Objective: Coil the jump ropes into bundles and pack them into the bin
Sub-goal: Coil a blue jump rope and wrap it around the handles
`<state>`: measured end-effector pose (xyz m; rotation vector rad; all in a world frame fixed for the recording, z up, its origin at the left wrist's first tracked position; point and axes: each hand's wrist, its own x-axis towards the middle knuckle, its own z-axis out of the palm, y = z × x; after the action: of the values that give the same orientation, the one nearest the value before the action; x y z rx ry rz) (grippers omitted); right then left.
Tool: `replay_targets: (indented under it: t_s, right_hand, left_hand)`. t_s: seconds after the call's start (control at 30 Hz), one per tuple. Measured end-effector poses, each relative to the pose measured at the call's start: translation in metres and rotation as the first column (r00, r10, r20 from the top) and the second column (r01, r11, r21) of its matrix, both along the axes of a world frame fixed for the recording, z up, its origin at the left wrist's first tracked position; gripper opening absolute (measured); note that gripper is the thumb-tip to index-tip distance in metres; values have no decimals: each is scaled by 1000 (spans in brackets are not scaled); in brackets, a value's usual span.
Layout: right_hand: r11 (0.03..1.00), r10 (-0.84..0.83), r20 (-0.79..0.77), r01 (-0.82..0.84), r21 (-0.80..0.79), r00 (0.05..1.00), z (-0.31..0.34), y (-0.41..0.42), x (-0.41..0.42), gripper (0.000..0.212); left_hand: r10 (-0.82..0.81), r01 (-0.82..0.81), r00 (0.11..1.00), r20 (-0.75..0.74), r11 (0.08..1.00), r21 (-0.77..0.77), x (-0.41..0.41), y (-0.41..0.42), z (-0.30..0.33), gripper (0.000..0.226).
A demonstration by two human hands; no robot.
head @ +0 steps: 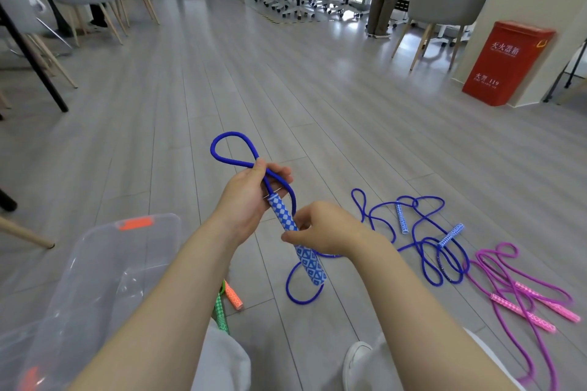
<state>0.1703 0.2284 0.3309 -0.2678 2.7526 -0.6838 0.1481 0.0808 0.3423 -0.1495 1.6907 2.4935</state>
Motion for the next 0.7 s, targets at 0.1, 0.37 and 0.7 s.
replay_targets:
  t_s: [0.1,0.37,0.7]
  right_hand:
    - [997,-32,24,33,-67,999,2,4,0,38]
    - [893,-95,106,132,-430,990,10,10,-3,35]
    - [888,-231,96,250,-385,968,19,62,-4,27]
  left_hand:
    - [-49,49,999,1,998,49,-2,-1,1,32]
    - [-145,159,986,-77,959,234,-5,-5,3,28]
    - [558,-561,824,94,783,268,-35,-51,-10,32]
